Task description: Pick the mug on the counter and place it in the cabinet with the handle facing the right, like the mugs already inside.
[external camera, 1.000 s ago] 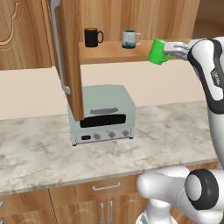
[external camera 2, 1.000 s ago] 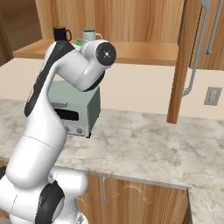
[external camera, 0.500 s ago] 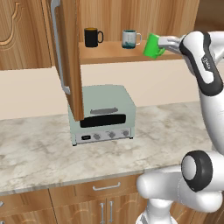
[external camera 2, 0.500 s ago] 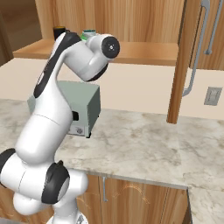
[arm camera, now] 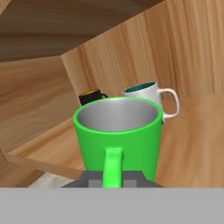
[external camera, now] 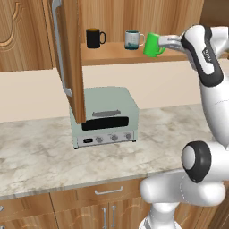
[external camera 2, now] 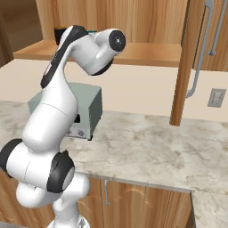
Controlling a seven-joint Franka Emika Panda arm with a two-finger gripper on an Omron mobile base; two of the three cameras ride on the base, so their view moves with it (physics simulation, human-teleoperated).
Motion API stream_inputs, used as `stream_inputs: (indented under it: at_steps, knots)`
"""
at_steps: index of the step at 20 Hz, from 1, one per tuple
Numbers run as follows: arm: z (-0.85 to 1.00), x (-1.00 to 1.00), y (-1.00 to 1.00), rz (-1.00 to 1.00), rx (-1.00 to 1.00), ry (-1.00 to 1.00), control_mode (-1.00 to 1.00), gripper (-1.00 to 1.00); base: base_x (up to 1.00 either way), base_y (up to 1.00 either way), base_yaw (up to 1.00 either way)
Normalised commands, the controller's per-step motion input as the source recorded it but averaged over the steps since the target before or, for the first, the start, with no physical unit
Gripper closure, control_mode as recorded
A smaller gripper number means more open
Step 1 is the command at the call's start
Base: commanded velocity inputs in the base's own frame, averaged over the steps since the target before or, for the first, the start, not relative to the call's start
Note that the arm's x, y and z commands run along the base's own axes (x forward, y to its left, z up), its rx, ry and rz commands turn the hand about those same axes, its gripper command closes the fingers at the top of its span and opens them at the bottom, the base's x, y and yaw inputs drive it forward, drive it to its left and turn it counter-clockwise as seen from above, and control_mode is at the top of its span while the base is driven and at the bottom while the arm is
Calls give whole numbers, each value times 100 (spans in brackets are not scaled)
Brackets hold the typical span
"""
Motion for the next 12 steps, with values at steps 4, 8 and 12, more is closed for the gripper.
stream_inputs:
  at_steps: [4,8,12]
  knots:
    - [0,14,0,9,-22,0,-100,100,0,0,0]
    - [0,31,0,9,-16,0,-100,100,0,0,0]
    - [-12,48,-1,9,-9,0,-100,100,0,0,0]
